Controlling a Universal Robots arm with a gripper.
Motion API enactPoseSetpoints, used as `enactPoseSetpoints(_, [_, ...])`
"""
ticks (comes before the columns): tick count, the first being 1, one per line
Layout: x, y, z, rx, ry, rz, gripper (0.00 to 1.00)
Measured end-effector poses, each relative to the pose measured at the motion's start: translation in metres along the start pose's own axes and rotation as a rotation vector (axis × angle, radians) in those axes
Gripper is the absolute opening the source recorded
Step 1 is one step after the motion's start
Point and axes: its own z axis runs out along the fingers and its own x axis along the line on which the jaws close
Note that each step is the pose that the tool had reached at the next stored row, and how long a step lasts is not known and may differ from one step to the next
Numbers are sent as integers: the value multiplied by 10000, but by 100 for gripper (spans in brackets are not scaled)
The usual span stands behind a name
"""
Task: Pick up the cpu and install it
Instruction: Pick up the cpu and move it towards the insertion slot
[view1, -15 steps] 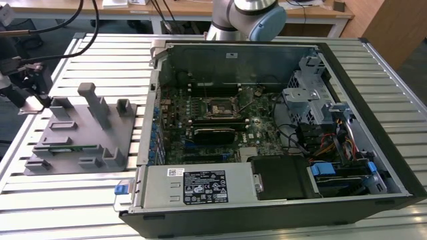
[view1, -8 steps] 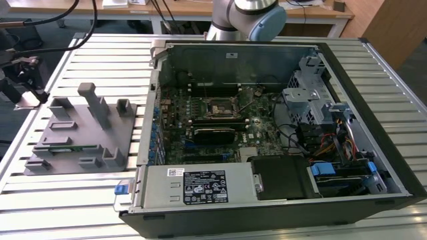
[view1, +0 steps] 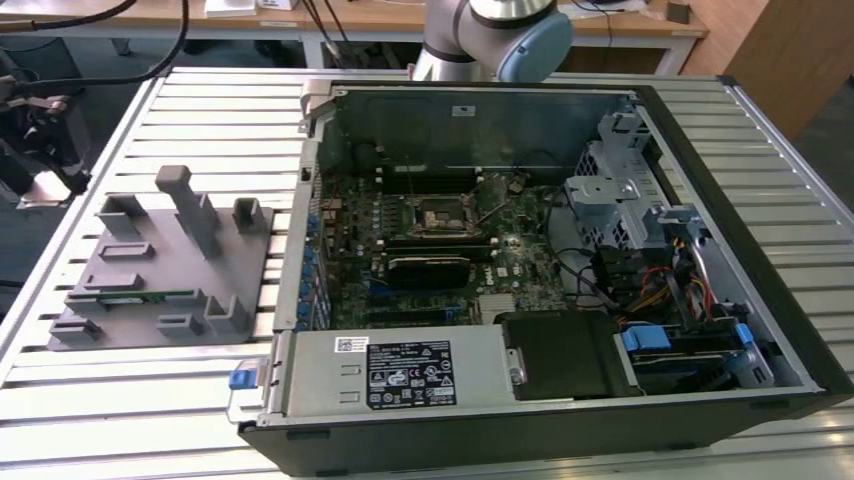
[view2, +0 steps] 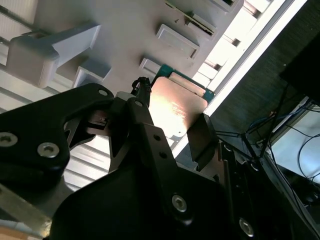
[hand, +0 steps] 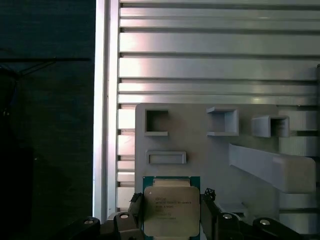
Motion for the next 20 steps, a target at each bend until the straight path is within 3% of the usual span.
enactPoseSetpoints(20, [-4,82,-492,0,-44,-2,54])
